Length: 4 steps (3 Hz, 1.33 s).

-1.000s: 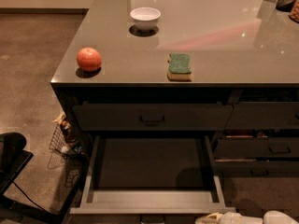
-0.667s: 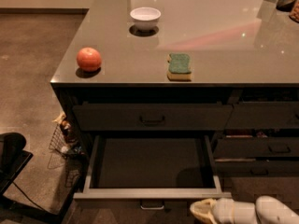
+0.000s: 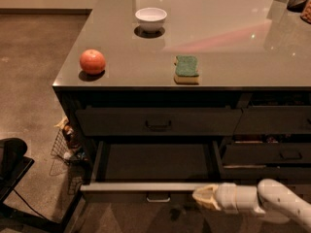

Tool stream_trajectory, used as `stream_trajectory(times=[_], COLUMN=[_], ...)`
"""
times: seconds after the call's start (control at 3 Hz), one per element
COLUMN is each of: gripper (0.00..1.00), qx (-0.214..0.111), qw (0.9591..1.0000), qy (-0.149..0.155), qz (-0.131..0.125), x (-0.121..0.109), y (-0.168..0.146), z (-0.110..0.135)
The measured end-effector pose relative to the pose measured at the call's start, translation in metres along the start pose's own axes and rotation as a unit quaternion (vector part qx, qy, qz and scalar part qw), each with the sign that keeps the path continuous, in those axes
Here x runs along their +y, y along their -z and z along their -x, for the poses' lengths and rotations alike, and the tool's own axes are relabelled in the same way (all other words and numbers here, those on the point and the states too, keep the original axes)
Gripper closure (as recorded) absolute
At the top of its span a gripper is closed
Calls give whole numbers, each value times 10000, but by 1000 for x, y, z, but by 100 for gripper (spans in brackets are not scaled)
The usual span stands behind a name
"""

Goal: Close middle drawer

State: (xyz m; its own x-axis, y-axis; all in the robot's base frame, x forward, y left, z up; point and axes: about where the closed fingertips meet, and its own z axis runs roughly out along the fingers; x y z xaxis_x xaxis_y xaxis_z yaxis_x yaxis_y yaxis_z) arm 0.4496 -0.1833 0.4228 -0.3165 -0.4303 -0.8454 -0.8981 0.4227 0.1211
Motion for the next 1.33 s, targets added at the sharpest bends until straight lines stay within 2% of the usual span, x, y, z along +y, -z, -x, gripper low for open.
stream_trajectory(times=[0.33, 0.67, 1.33], gripper=[100, 100, 100], qx=[7, -2, -180], qw=[9999, 9998, 9989], qy=[171, 186, 423], qz=[24, 23, 2], x=[-45, -49, -115], y=[-22, -24, -48], z=[25, 26, 43])
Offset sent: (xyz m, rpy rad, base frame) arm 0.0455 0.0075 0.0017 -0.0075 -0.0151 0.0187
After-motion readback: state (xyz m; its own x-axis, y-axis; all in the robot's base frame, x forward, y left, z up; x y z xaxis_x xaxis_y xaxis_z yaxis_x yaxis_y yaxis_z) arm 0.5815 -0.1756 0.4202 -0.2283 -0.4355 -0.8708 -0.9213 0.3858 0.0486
